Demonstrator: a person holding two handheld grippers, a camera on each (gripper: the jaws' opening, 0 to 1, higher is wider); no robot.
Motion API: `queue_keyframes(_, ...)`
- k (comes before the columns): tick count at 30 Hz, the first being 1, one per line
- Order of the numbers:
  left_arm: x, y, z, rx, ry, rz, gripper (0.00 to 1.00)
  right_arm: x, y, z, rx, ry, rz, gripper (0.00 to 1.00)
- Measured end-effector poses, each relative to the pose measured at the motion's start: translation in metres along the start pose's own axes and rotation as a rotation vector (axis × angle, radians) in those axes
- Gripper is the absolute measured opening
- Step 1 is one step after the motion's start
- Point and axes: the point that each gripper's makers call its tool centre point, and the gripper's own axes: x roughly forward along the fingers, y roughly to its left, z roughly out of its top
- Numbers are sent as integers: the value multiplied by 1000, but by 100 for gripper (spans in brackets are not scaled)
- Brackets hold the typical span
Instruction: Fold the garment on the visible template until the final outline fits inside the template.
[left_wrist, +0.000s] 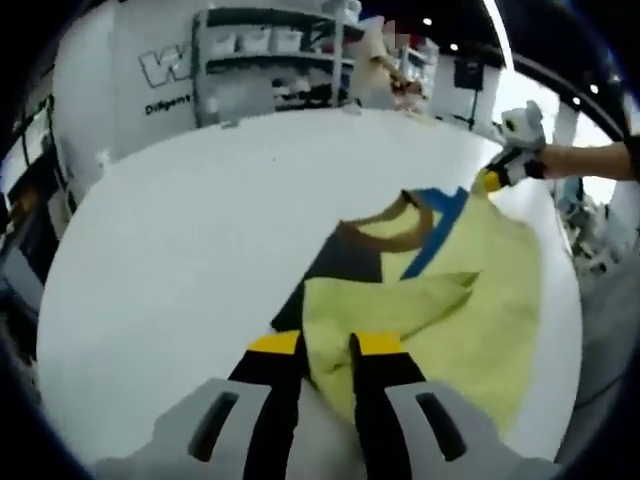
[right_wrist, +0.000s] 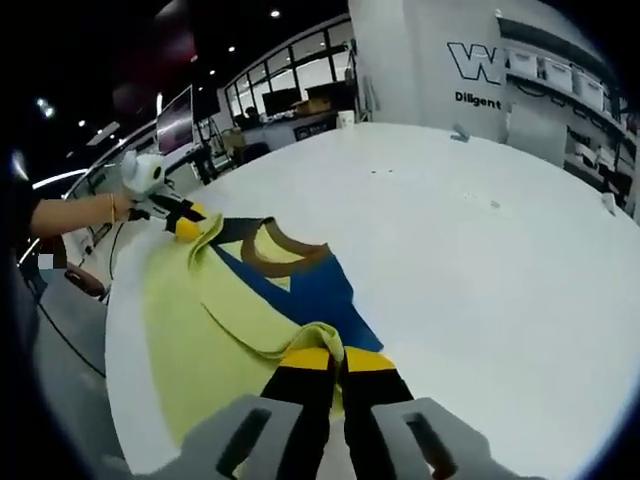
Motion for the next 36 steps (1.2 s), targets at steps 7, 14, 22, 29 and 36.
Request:
queue_keyframes(7,6,4,3,-154,-28,20,0,0,-4,1,167,-52,-6,0)
queue_keyframes(14,-7,11,9,-372,-172,81,0,0,-14,-7,317,-65,9,0)
queue_keyframes(22,-16,29,7,-453,-231,126,0,-2,-22,-8,422,-78,21,0)
queue_keyframes(29,-8,29,1,-461,-207,151,0,-4,-22,-6,439,-93,15,0)
queue_keyframes(36,-19,39,-5,-435,-181,232,0,-10,-36,-13,470,-93,-30,0)
